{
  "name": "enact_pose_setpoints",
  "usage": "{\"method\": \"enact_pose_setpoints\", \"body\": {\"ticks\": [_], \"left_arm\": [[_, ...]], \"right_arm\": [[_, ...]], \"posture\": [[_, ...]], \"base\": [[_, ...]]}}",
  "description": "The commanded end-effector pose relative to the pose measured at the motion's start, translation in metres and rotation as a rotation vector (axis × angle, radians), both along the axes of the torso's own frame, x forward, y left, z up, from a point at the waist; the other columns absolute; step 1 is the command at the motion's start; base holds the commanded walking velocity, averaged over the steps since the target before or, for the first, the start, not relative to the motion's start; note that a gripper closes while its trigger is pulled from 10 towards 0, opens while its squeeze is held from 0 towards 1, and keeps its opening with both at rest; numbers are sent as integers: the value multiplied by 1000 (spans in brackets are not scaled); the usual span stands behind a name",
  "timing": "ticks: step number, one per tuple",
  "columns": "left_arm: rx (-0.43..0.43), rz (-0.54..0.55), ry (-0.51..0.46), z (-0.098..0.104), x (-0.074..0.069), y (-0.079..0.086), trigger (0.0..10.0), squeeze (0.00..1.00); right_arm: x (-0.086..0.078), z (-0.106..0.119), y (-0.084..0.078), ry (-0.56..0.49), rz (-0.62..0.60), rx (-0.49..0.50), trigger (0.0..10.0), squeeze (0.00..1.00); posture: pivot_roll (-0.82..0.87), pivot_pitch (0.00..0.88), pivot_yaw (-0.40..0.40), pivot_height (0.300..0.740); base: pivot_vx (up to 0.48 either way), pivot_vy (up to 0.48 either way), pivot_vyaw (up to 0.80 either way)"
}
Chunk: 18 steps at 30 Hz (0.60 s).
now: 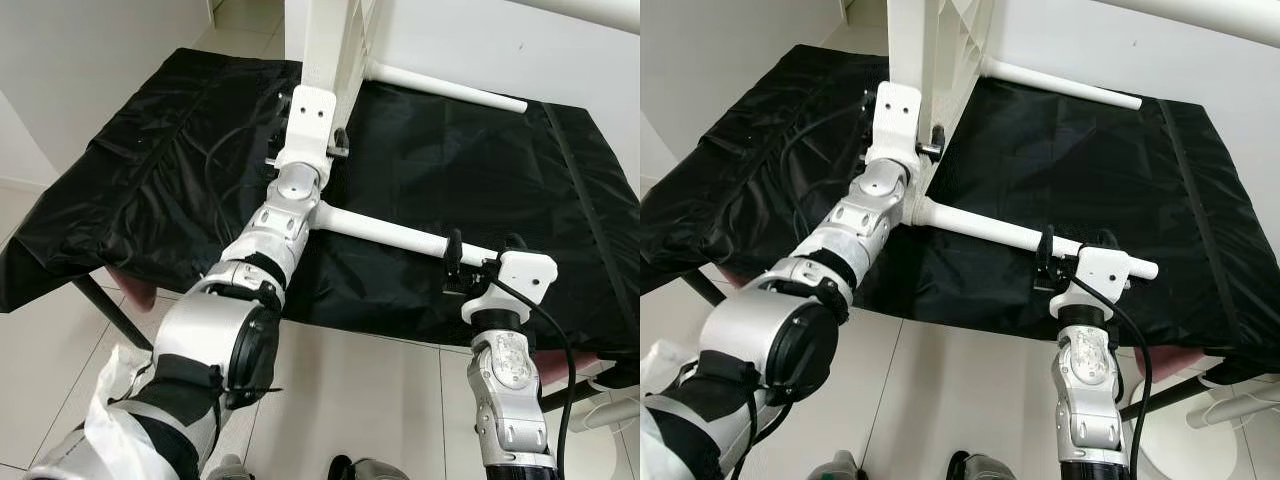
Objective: Building children table
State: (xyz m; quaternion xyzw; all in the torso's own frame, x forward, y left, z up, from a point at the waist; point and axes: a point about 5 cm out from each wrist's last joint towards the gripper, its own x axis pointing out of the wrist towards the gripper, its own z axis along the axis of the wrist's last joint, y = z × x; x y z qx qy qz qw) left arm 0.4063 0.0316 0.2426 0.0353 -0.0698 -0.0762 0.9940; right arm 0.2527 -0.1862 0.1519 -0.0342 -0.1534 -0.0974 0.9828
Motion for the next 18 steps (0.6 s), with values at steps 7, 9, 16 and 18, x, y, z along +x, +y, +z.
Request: {"method": "enact_pose_setpoints", "body": {"ticks": [7,9,16,18], "left_arm": [[-59,38,-55,9,0,-1,10000,0],[-69,23,-51,9,0,-2,10000,0],[-48,16,-74,12,0,-4,10000,0],[-35,18,-86,14,0,-4,3373,0]], "right_arm": [[0,-2,-3,6,-14,-3,10000,0],[0,-2,-3,6,-14,-3,10000,0],[0,-2,-2,5,-16,0,10000,0],[-1,-2,-2,5,-19,3,10000,0]], "posture": [[-35,40,-26,740],[-38,42,-26,740],[-46,42,-19,740],[-53,42,-14,740]], "base": [[0,0,0],[0,0,0],[0,0,0],[0,0,0]]}}
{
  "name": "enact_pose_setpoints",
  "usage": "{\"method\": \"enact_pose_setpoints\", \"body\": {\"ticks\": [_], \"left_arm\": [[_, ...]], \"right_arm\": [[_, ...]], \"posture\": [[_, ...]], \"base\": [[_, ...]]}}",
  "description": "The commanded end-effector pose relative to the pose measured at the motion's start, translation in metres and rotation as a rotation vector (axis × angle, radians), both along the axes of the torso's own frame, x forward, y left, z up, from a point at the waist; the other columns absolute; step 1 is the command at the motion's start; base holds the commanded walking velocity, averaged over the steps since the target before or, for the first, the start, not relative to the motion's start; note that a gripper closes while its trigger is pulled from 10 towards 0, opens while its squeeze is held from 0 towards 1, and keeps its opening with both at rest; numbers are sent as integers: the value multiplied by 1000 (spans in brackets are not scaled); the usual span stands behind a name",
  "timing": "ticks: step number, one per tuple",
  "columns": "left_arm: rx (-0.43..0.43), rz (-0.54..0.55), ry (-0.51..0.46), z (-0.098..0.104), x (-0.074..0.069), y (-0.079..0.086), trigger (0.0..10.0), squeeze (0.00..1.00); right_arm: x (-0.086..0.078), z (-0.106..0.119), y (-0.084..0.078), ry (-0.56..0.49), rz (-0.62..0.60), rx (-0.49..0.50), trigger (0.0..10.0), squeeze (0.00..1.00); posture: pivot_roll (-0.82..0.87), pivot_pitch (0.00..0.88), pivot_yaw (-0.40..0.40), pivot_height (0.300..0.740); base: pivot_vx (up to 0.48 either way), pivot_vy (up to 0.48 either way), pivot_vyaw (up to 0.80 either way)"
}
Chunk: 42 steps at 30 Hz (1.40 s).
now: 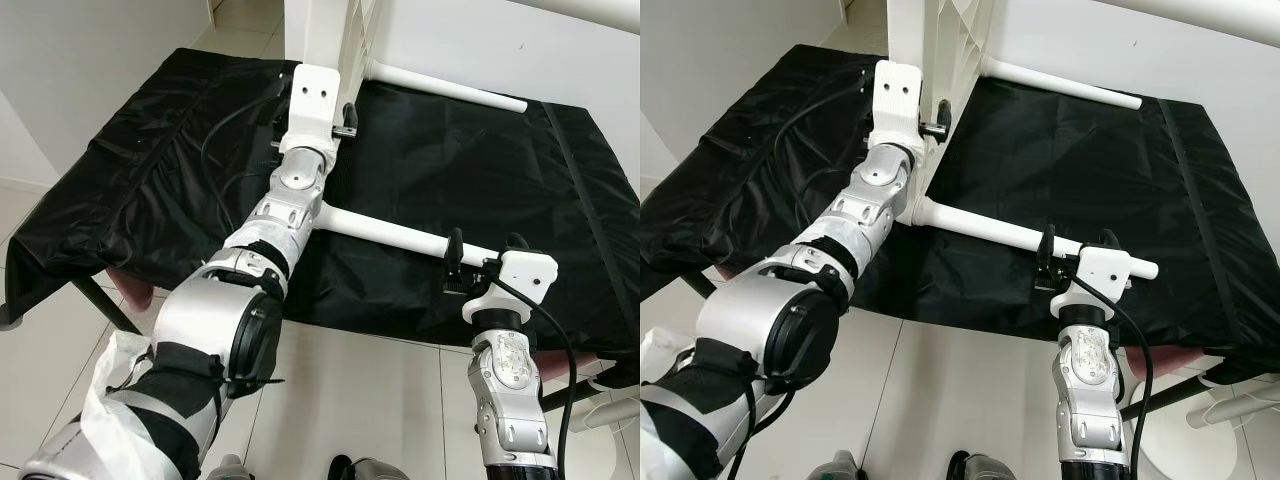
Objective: Building children table
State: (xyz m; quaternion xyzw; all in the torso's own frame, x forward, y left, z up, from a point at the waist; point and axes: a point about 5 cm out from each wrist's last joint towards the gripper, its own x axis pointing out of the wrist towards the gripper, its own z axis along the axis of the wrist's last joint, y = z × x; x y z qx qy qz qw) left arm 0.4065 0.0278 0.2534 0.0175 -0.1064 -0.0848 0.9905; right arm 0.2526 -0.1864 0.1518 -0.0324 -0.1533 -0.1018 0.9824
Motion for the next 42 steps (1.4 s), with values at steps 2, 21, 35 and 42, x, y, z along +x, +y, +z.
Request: {"method": "enact_pose_setpoints", "body": {"ticks": [2,21,35,42], "left_arm": [[3,41,-16,3,0,0,3373,0],[88,36,-93,8,5,21,0,0],[170,159,-236,26,7,92,0,0],[175,271,-271,34,2,123,0,0]], "right_arm": [[-1,-2,-1,5,-11,-2,10000,0],[-10,-6,0,18,-27,3,10000,0],[-14,-8,-1,31,-30,6,10000,0],[-12,-8,-1,32,-18,1,10000,0]], "posture": [[-53,42,-14,740],[-62,61,6,740],[-45,93,-4,740],[-38,100,-21,740]], "base": [[0,0,0],[0,0,0],[0,0,0],[0,0,0]]}}
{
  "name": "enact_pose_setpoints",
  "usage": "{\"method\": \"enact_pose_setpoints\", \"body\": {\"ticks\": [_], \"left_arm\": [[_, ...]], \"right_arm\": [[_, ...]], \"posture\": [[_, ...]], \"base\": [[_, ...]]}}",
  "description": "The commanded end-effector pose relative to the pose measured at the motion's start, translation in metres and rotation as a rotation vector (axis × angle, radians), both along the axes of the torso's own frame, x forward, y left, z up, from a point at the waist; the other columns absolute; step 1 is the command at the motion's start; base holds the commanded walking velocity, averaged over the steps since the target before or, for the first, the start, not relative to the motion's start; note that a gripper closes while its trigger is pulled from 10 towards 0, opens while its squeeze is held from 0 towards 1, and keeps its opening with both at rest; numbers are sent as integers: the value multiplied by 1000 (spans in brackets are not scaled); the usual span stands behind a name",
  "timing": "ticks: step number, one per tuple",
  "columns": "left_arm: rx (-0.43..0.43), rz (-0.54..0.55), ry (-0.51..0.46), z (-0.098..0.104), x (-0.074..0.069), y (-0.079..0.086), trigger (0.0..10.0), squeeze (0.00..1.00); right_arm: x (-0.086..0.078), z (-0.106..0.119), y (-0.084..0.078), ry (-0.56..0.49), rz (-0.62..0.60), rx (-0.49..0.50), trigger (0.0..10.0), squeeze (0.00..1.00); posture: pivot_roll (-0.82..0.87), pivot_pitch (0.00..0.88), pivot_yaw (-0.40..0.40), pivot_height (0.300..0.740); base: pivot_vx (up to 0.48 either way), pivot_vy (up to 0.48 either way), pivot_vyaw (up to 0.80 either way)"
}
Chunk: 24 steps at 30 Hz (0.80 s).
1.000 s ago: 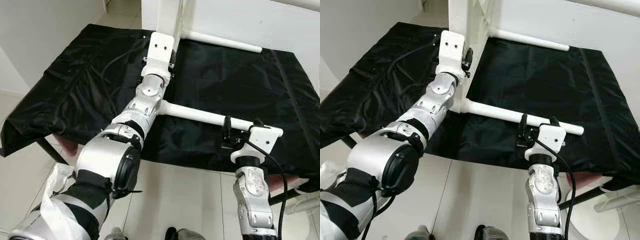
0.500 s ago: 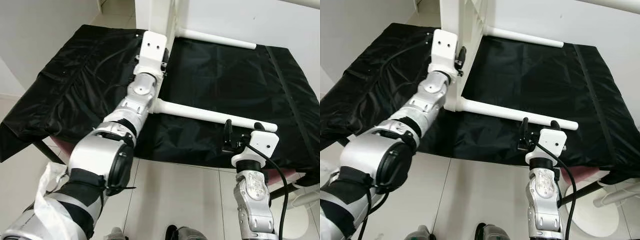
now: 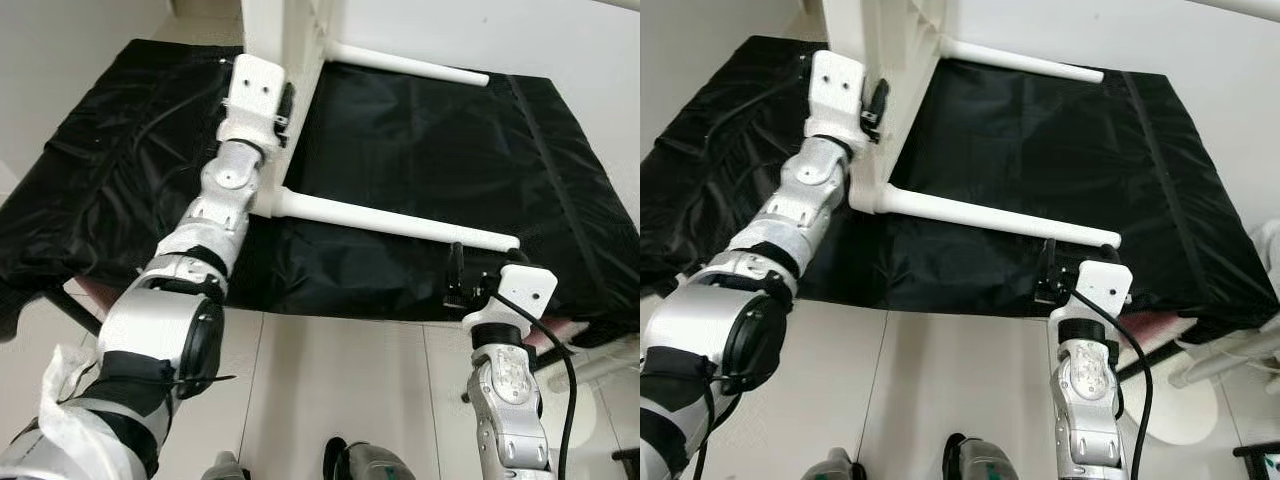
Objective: Building children table
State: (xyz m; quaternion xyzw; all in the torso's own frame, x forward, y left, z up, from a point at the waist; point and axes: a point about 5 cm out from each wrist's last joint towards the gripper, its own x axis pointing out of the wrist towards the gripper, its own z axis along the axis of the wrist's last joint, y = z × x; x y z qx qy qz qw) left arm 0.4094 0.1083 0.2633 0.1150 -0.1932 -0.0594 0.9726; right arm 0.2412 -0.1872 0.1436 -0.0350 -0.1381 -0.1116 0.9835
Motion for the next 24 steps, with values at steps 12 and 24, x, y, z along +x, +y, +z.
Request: {"method": "enact_pose_setpoints", "body": {"ticks": [12,24], "left_arm": [[-58,246,-153,21,-28,59,0,0],[11,282,-174,30,-43,87,0,0]], "right_arm": [[0,0,0,16,31,-13,10000,0],[4,0,2,25,60,-17,10000,0]], "posture": [[-29,116,-50,740],[-4,122,-80,740]], "base": [[0,0,0],[0,0,0]]}}
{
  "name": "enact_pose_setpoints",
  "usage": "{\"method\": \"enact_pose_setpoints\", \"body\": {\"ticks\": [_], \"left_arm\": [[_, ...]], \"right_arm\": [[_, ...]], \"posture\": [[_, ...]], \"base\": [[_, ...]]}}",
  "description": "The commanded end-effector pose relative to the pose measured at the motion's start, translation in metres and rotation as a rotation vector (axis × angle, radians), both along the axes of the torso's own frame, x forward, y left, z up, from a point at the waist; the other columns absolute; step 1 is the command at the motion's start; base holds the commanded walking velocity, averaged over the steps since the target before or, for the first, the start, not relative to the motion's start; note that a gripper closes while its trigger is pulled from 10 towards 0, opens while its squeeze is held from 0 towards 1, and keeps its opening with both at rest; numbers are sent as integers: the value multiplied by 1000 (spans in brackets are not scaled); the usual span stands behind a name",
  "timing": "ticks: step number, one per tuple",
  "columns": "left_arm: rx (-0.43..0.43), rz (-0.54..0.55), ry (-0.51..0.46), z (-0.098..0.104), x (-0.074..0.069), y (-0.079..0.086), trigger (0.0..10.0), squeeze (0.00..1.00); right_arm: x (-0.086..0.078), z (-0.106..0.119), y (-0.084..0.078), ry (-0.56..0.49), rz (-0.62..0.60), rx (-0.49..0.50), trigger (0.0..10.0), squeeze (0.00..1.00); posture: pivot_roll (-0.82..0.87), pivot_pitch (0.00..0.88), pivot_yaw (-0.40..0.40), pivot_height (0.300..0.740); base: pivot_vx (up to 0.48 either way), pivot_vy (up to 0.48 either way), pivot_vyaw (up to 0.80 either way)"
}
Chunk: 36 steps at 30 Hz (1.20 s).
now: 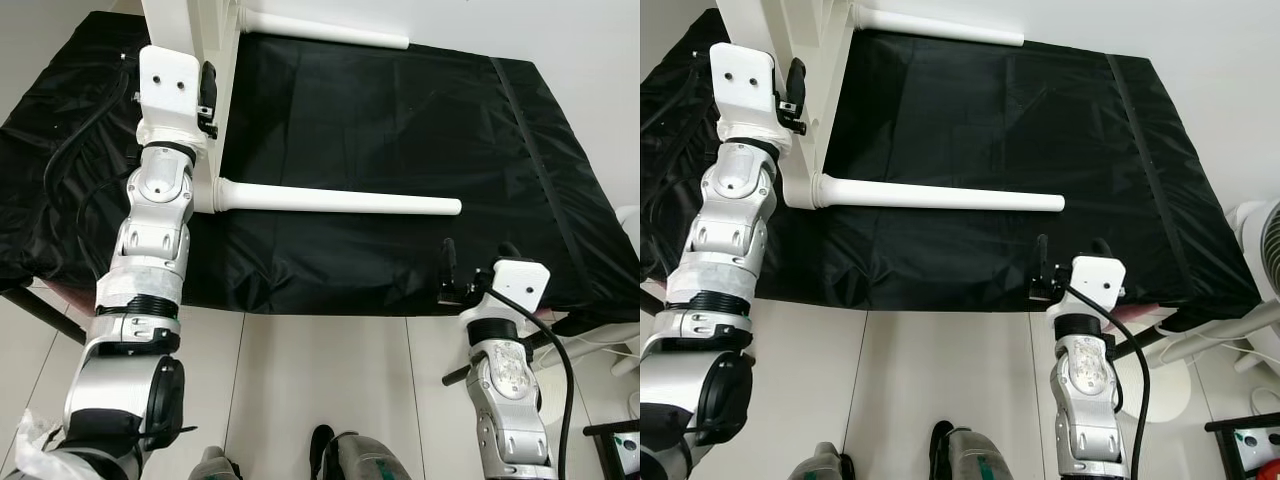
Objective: Building children table
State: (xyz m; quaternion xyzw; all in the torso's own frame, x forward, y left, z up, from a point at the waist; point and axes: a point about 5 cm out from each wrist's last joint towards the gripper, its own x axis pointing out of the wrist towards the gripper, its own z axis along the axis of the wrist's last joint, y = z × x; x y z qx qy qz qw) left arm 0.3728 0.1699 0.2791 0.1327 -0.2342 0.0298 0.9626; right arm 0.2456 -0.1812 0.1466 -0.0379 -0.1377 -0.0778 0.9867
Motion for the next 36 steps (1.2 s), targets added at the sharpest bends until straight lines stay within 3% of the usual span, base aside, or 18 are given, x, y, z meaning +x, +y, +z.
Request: {"method": "enact_pose_setpoints", "body": {"ticks": [1,7,8,10,11,13,18,19,20,27,35,36], "left_arm": [[13,113,-66,15,-7,26,0,0],[66,116,-66,22,-9,40,0,0],[70,107,-53,21,-9,40,4196,0],[70,107,-53,21,-9,40,4196,0],[107,57,-59,19,-10,32,10000,0],[122,-29,-50,14,-12,17,10000,1000],[143,-83,-25,10,-12,7,10000,1000],[170,-99,-22,10,-13,5,10000,788],[179,-120,-19,9,-14,2,10000,0],[241,-124,-23,7,-19,-2,10000,0],[250,5,-5,3,-27,-1,10000,0],[224,69,-9,3,-32,1,10000,0]], "right_arm": [[-1,-3,-4,21,-6,-3,10000,0],[-2,-3,-5,25,-5,-5,10000,0],[-2,-4,-6,27,-6,-5,10000,0],[-2,-4,-6,27,-6,-5,10000,0],[-2,-5,-5,29,-5,-5,10000,0],[-1,-5,-3,30,-1,-5,10000,0],[0,-4,-3,29,1,-4,10000,0],[0,-4,-4,28,1,-5,10000,0],[-1,-4,-4,28,1,-6,10000,0],[-1,-5,-4,29,1,-4,10000,0],[0,-6,-3,30,5,-1,10000,0],[1,-6,-1,31,13,1,10000,0]], "posture": [[-4,122,-80,740],[-5,124,-78,740],[-6,123,-78,740],[-6,123,-78,740],[-8,121,-75,740],[-9,119,-76,740],[-10,118,-75,740],[-8,118,-75,740],[-8,118,-74,740],[-2,119,-73,740],[15,121,-78,740],[22,121,-83,740]], "base": [[0,0,0],[0,0,0],[0,0,0],[0,0,0],[0,0,0],[0,0,0],[0,0,0],[0,0,0],[0,0,0],[0,0,0],[0,0,0],[0,0,0]]}}
